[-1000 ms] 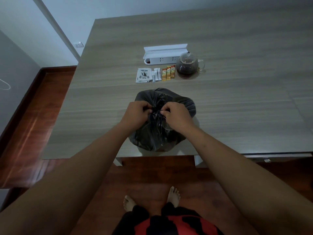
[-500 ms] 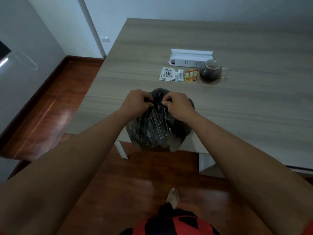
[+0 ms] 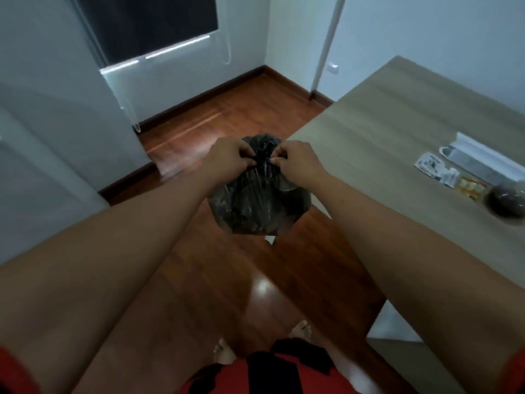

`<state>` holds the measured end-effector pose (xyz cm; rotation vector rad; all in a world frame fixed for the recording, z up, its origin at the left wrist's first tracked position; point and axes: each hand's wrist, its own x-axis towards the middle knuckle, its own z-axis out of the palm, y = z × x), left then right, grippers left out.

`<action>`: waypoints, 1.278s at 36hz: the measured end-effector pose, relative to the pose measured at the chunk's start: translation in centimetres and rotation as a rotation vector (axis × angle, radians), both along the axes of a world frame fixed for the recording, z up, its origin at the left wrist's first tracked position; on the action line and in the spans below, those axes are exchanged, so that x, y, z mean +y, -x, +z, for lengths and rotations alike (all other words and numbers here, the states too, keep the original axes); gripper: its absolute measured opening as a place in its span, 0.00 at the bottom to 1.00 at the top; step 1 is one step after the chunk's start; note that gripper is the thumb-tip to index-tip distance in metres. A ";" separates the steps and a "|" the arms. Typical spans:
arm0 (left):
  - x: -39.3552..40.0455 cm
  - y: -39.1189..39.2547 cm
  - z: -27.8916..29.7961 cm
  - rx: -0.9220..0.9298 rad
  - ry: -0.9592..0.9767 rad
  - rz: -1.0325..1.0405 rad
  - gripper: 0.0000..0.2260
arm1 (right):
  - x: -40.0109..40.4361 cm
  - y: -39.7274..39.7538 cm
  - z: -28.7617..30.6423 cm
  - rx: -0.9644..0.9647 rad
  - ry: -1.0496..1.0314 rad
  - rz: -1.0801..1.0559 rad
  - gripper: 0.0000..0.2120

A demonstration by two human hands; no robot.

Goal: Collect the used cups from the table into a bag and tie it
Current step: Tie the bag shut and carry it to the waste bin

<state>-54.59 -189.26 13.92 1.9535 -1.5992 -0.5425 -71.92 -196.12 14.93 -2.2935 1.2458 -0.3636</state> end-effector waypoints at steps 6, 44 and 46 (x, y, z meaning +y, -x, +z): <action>8.0 -10.1 -2.2 0.078 -0.063 0.190 0.08 | 4.9 -11.7 -1.6 0.102 -0.037 0.244 0.08; 70.0 -46.0 -8.6 0.453 -0.134 1.494 0.09 | 59.1 -68.0 -10.3 0.235 -0.162 1.467 0.03; 73.2 -46.7 -8.1 0.457 -0.145 1.477 0.08 | 62.4 -69.2 -10.2 0.260 -0.171 1.480 0.02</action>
